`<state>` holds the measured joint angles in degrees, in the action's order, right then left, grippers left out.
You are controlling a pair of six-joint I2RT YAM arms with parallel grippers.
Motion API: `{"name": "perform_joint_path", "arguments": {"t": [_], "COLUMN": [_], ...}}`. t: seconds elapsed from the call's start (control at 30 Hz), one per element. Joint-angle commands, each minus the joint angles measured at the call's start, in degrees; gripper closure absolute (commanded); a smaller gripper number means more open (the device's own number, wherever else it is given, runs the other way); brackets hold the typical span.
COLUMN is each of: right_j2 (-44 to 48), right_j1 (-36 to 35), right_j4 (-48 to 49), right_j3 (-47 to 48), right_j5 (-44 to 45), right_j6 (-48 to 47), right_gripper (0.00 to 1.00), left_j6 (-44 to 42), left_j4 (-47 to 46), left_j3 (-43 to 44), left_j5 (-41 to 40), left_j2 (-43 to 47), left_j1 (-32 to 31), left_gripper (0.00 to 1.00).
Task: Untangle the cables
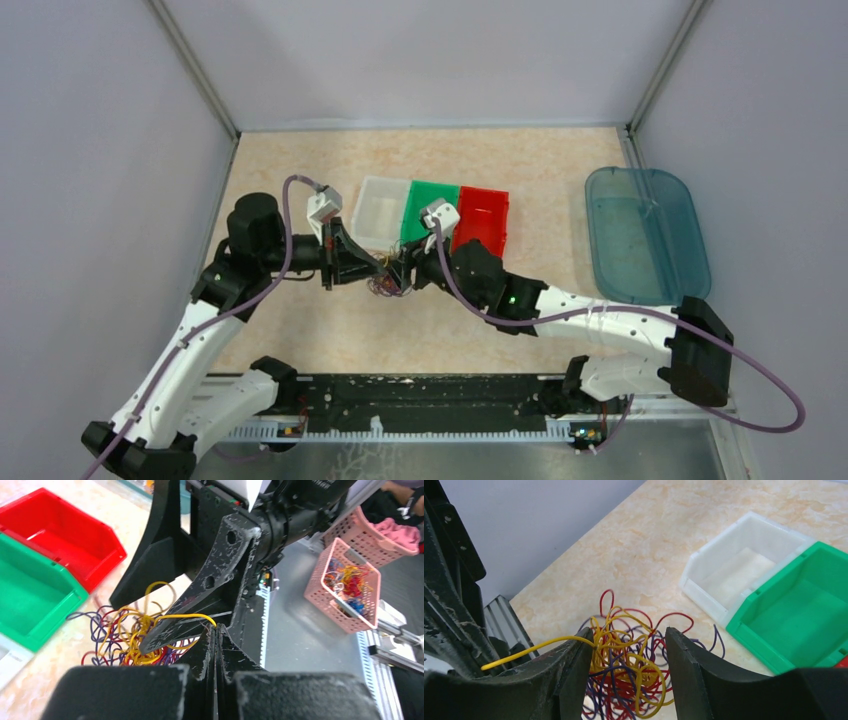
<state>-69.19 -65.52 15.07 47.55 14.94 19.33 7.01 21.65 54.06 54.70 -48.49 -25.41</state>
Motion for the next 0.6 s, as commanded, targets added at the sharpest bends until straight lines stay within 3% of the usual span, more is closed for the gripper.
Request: {"name": "perform_joint_path", "arguments": {"t": [0.0,0.3,0.57], "right_j2": [-0.8,-3.2,-5.9], "right_j1": [-0.6,-0.6,-0.6], "right_j4": [7.5,25.2,24.4], "right_j3": [0.4,-7.5,-11.6], "right_j5": [2.4,-1.4,-1.5], "right_j6": [-2.1,-3.5,1.3], "right_gripper": [0.45,0.42,0.41], "left_j6": [5.7,7.7,9.0], "left_j4": [-3.6,-4.2,-6.5], "left_j3": [3.5,9.9,15.9], "left_j5": [7.8,10.8,12.3], "left_j2": [-1.0,-3.7,-5.5], "left_j1": [-0.5,-0.4,-0.4], "left_gripper": [1.0,1.0,1.0]}}
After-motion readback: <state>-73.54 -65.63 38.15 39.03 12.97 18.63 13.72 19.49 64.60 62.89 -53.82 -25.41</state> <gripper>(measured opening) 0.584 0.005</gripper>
